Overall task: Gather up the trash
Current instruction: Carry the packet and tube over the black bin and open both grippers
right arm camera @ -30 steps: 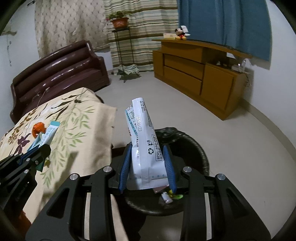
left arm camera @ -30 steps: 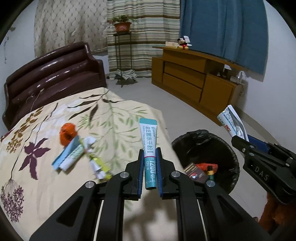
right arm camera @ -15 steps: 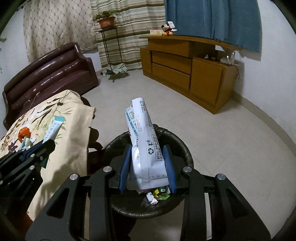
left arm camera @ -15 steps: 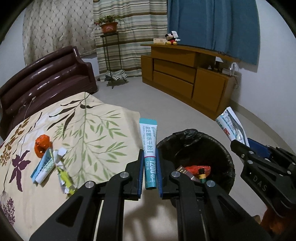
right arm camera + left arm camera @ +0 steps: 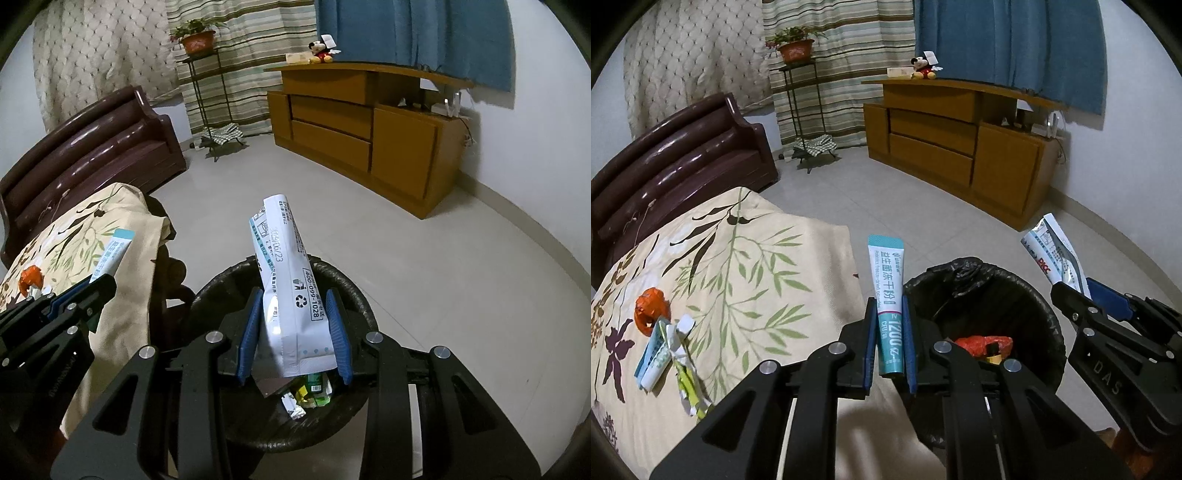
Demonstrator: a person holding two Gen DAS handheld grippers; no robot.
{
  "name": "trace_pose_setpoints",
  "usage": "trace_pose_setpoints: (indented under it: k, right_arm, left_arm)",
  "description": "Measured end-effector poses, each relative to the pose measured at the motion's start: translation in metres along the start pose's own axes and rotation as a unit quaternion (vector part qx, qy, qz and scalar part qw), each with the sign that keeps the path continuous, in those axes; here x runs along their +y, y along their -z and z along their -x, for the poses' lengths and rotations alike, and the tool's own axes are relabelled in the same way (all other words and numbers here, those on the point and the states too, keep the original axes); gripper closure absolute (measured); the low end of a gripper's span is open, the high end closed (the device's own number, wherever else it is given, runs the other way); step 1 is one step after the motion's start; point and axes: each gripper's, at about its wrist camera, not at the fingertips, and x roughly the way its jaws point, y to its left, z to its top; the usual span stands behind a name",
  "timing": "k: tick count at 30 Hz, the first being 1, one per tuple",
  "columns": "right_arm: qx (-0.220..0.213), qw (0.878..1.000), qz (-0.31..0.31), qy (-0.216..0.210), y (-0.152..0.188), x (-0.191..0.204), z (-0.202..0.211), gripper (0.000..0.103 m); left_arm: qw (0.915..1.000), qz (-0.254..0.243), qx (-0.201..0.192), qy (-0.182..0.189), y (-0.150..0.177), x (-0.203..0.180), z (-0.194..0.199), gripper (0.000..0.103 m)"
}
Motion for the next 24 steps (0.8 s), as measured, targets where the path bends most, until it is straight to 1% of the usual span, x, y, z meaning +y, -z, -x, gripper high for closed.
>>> trace_pose_setpoints:
  k: [5,6,7,8,9,10,11,12,15,20,24]
  right_arm:
    - [0.001,1.0,-0.004,0.001,-0.001,-0.002,-0.005,0.069]
    - [0.001,1.0,-0.005,0.002,-0.002,-0.002,-0.006,0.068]
    - [0.002,1.0,-0.007,0.002,-0.002,-0.003,-0.008,0.068]
    - [0.003,1.0,-0.009,0.001,-0.002,-0.003,-0.009,0.067]
    - [0.003,1.0,-0.011,0.0,-0.002,-0.004,-0.01,0.067]
    - [0.006,1.0,-0.013,-0.001,-0.003,-0.005,-0.012,0.064]
    - [0.008,1.0,-0.014,-0.002,-0.003,-0.005,-0.013,0.061]
    - [0.007,1.0,-0.014,-0.001,-0.004,-0.006,-0.013,0.061]
    - [0.006,1.0,-0.015,0.001,-0.003,-0.007,-0.013,0.06]
    - [0.004,1.0,-0.018,0.005,-0.003,-0.007,-0.011,0.06]
    - [0.002,1.0,-0.018,0.007,-0.003,-0.007,-0.009,0.059]
  left_arm:
    - [1.0,0.0,0.003,0.002,0.0,-0.004,-0.004,0.089]
    - [1.0,-0.003,0.003,0.003,-0.001,-0.005,-0.004,0.086]
    - [1.0,-0.004,0.002,0.002,-0.002,-0.006,-0.005,0.086]
    - [1.0,-0.005,0.002,0.001,-0.003,-0.007,-0.005,0.083]
    - [1.0,-0.006,0.003,0.001,-0.003,-0.007,-0.006,0.075]
    - [1.0,-0.006,0.003,0.0,-0.003,-0.007,-0.006,0.071]
    - [1.0,-0.006,0.002,-0.001,-0.003,-0.007,-0.006,0.062]
    - [1.0,-0.004,0.0,-0.002,-0.004,-0.007,-0.005,0.057]
    - [1.0,-0.003,-0.002,-0.004,-0.004,-0.007,-0.004,0.051]
    - [1.0,0.002,-0.001,-0.004,-0.005,-0.005,-0.005,0.046]
    - [1.0,0.004,-0.005,-0.007,-0.004,0.0,-0.001,0.046]
